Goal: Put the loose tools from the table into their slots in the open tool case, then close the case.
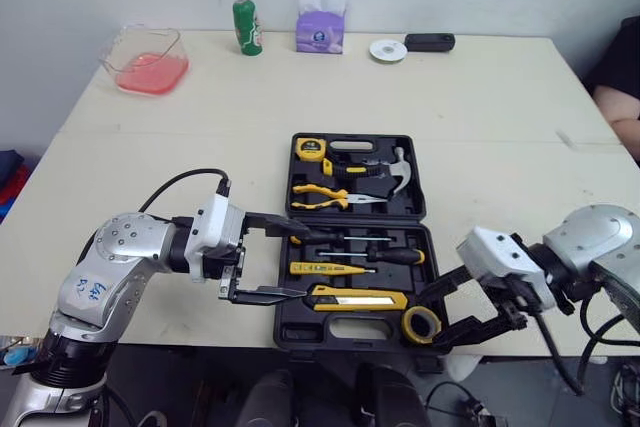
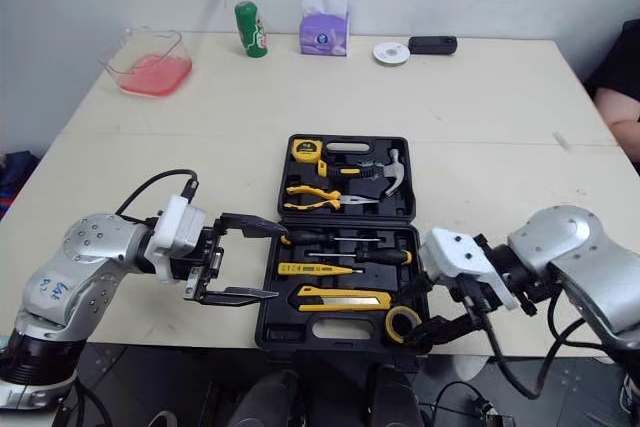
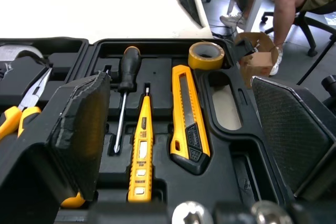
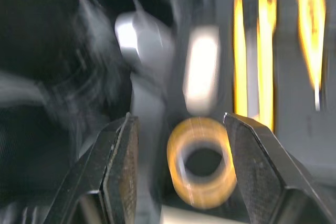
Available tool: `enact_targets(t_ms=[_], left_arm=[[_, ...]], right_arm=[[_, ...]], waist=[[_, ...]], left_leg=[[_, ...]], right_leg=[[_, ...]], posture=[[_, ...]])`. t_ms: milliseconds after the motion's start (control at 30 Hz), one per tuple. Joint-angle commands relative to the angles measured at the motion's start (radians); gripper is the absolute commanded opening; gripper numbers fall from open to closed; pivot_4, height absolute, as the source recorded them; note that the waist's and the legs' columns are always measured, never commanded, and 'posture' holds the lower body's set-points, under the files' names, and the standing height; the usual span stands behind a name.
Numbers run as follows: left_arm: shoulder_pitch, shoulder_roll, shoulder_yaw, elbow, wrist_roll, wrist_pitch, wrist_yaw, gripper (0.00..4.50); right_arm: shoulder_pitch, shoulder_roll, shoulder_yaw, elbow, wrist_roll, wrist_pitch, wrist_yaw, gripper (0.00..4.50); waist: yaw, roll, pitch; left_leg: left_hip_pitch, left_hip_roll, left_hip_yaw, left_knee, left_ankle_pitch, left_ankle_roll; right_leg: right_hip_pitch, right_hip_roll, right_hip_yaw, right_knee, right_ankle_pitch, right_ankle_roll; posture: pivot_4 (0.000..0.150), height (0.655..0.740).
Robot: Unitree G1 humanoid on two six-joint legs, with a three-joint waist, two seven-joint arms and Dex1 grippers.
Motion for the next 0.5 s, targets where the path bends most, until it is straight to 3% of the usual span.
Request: enact_targets(t_ms=[33, 100, 200, 500], left_arm=[[0.002, 0.004, 0.018, -0.012, -0.006, -0.014, 0.001, 4.5], [0.003, 0.005, 0.017, -0.011, -0.009, -0.012, 0.0, 4.5], [0.005, 0.009, 0.021, -0.007, -0.022, -0.009, -0.014, 4.5], [0.002, 0.018, 0.028, -0.003, -0.033, 0.005, -0.031, 4.5]], right_arm=[[0.066, 0.073, -0.062, 0.015, 0.028, -0.084, -0.032, 0.84], [0.107, 0.116, -0.065, 0.032, -0.006, -0.155, -0.051, 0.04], [0.14, 0.22, -0.06, 0.079, -0.064, -0.312, -0.093, 0.04], [0.2, 0.258, 0.044, 0.231, -0.219, -0.577, -0.038, 0.04]], waist=[[-0.001, -0.001, 0.0], [-0.002, -0.001, 0.0], [-0.002, -0.001, 0.0], [-0.003, 0.0, 0.001]], left_leg=[[0.0, -0.001, 0.0, 0.0, 0.0, 0.0], [0.001, 0.0, 0.0, 0.0, 0.0, 0.0], [0.001, -0.001, 0.001, 0.0, 0.0, 0.0], [0.001, -0.001, 0.002, 0.0, 0.0, 0.0]], right_leg=[[0.0, 0.0, 0.0, 0.0, 0.0, 0.0], [0.0, 0.0, 0.001, 0.0, 0.0, 0.0], [0.0, 0.0, 0.001, 0.001, 0.0, 0.0], [0.0, 0.002, 0.001, 0.001, 0.0, 0.0]], posture=[[0.15, 0.74], [0.15, 0.74], [0.15, 0.74], [0.15, 0.74]])
